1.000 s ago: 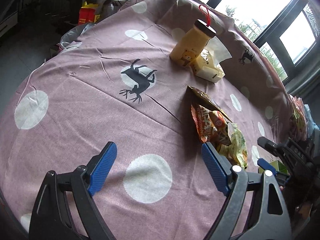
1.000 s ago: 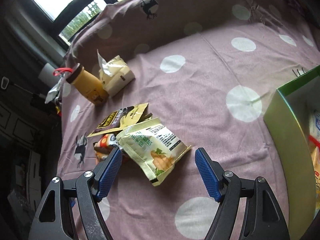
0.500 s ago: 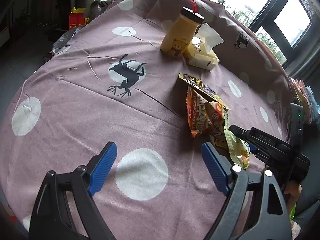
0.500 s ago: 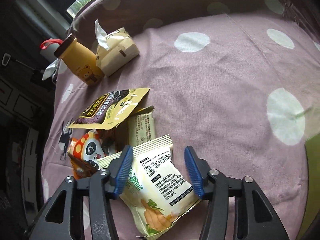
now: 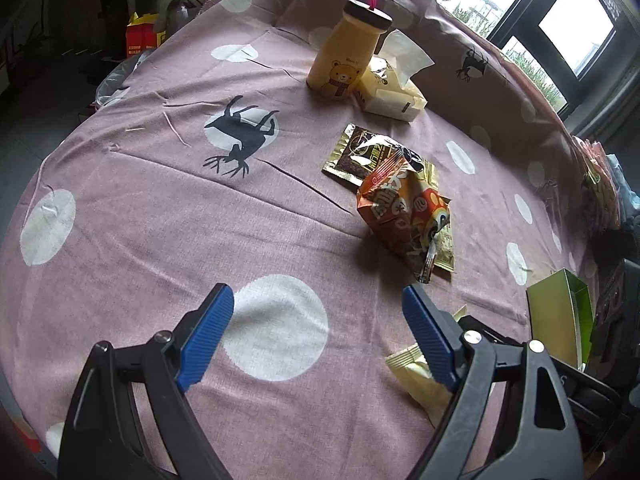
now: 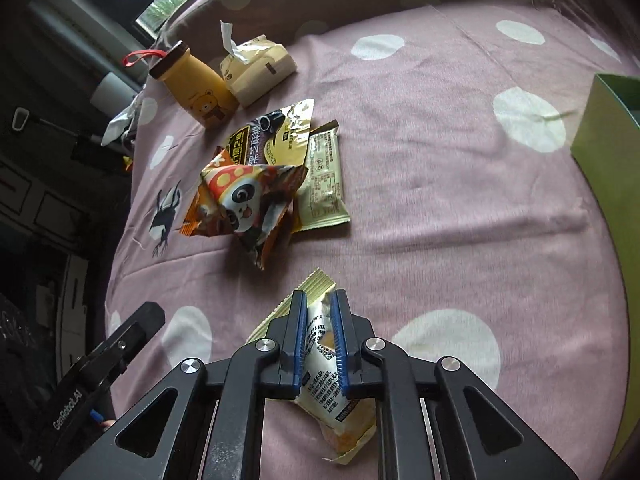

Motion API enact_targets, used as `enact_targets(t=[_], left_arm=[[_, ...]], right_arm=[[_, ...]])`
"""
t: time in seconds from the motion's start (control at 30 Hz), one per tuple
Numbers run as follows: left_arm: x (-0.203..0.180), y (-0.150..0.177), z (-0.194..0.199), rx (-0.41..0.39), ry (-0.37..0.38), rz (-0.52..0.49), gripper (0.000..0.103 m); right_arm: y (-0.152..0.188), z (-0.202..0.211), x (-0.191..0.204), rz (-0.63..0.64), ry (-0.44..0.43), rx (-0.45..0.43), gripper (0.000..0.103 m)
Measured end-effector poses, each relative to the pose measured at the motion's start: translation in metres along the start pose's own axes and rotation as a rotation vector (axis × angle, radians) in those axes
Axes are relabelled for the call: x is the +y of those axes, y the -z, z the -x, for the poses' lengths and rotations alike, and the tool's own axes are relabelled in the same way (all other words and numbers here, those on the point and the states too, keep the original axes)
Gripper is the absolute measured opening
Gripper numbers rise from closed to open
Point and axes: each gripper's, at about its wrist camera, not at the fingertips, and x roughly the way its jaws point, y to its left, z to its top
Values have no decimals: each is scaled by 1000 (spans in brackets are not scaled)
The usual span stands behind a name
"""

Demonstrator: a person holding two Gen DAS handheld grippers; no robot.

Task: Organize snacks
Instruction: 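Move the right gripper to the cream-and-green biscuit packet, then close the right gripper on the cream-and-green biscuit packet and lift it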

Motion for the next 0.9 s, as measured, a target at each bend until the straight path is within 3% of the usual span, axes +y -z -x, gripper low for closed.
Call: enact_targets(t=[0.1,0.27,0.33,0.4,0.47,0.67,0.77,0.9], left_arm=[[-5,4,4,14,14,-19,85],[-19,12,14,45,53,-68,84],[-26,17,13,79,69,-85,80],[-35,22,10,115,92,-120,74],[-44,28,6,147,129,-159,57],[-70,46,-2,241,247,-224,53],[-80,54,-11,294,262,-249,52],[-84,61,-25,356,274,-243,44]], right_arm=[[10,4,-9,-55,-25,16,14],[4,18,-5,11,16,-23,19],[1,23,-9,12,11,-42,46],[-1,25,-15,-1,-6,-37,54],[-2,23,-20,-2,-39,-2,54],[-4,12,-35,-44,-114,67,54],[-5,5,-34,-40,-149,100,54],[-2,-7,-31,-38,-217,167,55]])
